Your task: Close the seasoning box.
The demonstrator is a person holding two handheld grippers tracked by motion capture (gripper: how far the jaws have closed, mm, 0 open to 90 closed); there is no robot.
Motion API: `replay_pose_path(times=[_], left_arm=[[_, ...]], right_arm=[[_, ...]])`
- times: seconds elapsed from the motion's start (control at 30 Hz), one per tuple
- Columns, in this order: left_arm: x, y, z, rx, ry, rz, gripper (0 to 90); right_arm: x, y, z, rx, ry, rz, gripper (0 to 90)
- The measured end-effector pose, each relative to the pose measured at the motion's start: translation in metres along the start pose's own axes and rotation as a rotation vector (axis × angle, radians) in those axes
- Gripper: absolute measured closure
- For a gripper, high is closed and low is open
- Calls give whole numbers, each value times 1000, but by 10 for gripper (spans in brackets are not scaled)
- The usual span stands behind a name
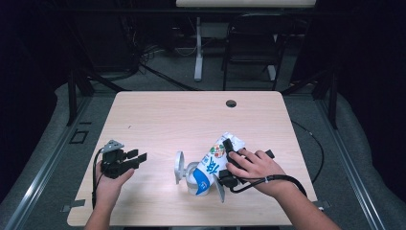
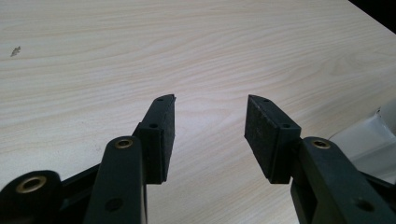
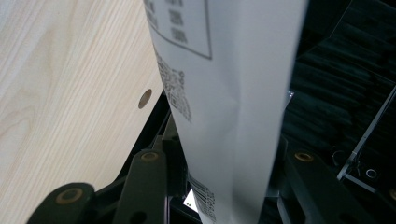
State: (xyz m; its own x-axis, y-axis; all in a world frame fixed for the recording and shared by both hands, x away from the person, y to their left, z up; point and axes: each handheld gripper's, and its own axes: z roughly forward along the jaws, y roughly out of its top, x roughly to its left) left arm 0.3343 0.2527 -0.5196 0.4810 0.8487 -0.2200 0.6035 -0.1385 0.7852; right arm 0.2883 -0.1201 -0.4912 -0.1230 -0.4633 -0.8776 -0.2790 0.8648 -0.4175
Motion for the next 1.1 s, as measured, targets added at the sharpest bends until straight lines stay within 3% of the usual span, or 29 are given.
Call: replay_pose_path(times=[0.23, 0.3, 0.9, 1.1], left_arm=[[0, 0, 0, 1, 1, 1, 534], [0, 0, 0, 1, 1, 1, 534], [0, 0, -1, 4, 0, 1, 534], [0, 0, 0, 2, 2, 0, 534]], right_arm=[[-2, 0, -1, 7, -2, -13, 636], [1, -1, 1, -23, -3, 16, 636], [1, -1, 0, -17, -9, 7, 636], [-1, 1, -2, 11, -10, -20, 636]])
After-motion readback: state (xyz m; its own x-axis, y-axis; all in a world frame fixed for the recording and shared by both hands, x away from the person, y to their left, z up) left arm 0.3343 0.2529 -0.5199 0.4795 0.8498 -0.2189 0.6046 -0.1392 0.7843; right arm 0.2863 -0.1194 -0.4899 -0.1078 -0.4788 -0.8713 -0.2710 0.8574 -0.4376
